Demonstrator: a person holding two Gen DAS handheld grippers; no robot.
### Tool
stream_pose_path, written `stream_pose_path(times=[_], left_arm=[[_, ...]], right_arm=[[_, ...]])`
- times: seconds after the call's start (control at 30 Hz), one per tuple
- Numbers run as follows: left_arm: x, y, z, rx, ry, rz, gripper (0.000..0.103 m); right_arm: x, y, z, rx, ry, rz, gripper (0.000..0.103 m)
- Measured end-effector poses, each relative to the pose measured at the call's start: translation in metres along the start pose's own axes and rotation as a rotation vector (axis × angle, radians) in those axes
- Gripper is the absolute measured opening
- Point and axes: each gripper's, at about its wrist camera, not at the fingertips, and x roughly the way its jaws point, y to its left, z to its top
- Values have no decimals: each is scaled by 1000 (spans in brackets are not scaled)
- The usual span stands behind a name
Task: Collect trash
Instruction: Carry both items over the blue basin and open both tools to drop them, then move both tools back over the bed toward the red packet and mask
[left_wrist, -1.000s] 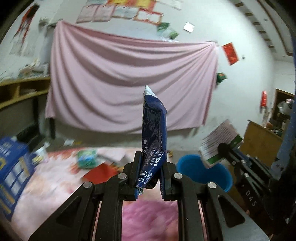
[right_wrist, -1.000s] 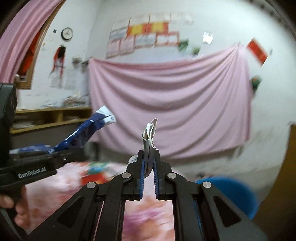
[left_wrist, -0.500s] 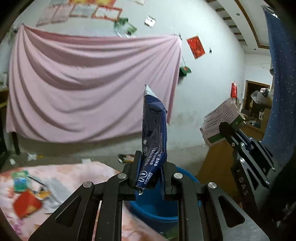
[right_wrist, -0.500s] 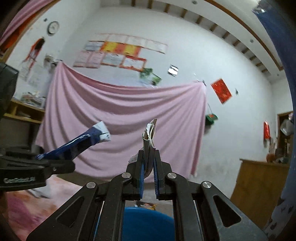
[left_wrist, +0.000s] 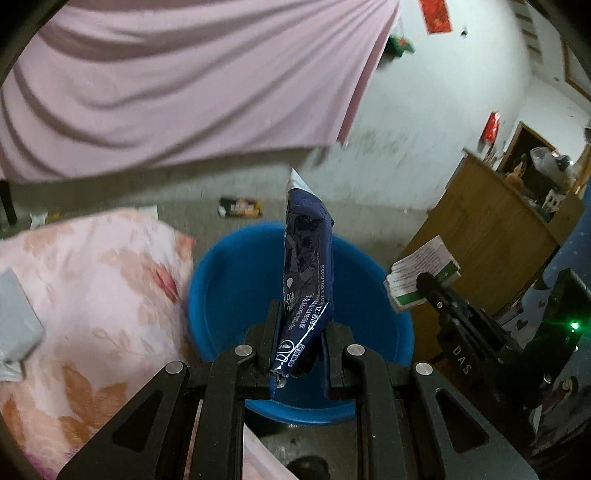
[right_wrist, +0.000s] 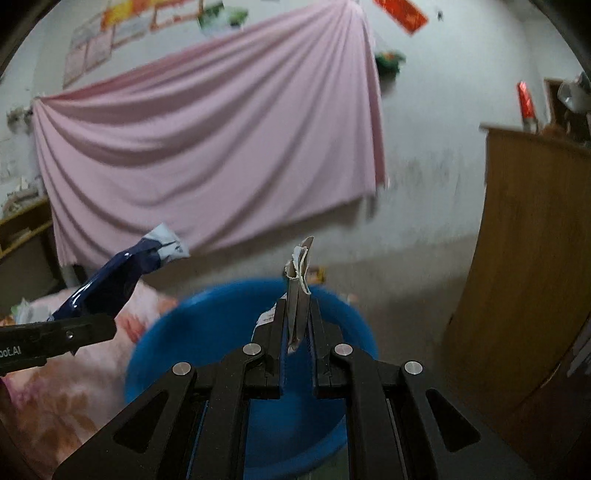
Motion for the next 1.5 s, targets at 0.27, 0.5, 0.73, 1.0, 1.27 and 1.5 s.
stream_pose_path(times=[0.27,0.5,0.73,1.0,1.27,1.5], left_arm=[[42,-1,1,-12,164,44,14],[33,-3,-5,-14,150,48,15],[27,-3,-23,-28,156,60,15],[34,-3,-26,-26,185,70,17],[29,1,-29,-47,169,72,30],[5,9,-30,-85,104,69,35]], right_arm=[[11,10,-18,-9,155,41,7],[2,9,-22,18,125,66,9],[21,10,-13,33,132,80,9],[34,14,-18,34,179,86,10],[33,14,-13,47,178,100,12],[27,18,-6,45,143,105,13]])
